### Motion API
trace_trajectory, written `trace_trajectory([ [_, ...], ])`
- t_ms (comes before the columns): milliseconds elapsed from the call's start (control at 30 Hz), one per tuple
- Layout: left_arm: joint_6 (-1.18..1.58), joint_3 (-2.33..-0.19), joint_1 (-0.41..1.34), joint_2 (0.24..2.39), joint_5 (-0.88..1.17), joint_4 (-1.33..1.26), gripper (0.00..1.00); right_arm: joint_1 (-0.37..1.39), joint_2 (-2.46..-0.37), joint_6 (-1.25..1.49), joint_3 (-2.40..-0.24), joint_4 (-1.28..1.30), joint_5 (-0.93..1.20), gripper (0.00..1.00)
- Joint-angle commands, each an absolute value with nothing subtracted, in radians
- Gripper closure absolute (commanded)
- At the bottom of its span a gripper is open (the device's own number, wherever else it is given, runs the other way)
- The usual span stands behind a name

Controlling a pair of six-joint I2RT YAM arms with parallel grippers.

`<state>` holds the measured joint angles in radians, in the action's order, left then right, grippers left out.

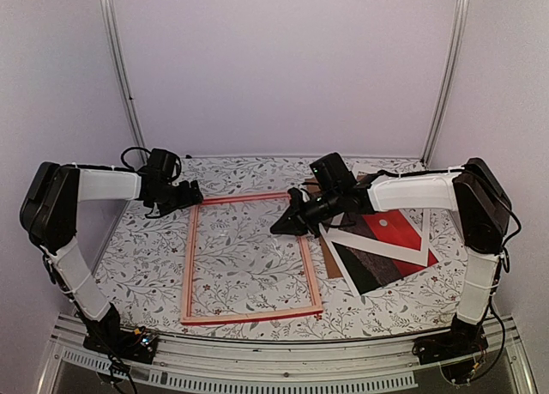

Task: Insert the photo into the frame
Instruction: Pick up the glass panel from the frame body.

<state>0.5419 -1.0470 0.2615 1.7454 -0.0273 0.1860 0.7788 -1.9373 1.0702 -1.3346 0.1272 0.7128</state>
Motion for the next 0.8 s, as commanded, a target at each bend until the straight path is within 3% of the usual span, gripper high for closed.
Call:
trace_trajectory([
  [0,0.527,-1.039,0.274,1.738,-0.03,0.186,0.05,0.788,-1.959,1.043,-1.359,0.135,0.699,0.99],
  [767,0.526,-1.039,0.274,1.744,-0.026,0.187,0.05,0.797,-2.003,0.96,-1.423,0.28,0.618,0.71],
])
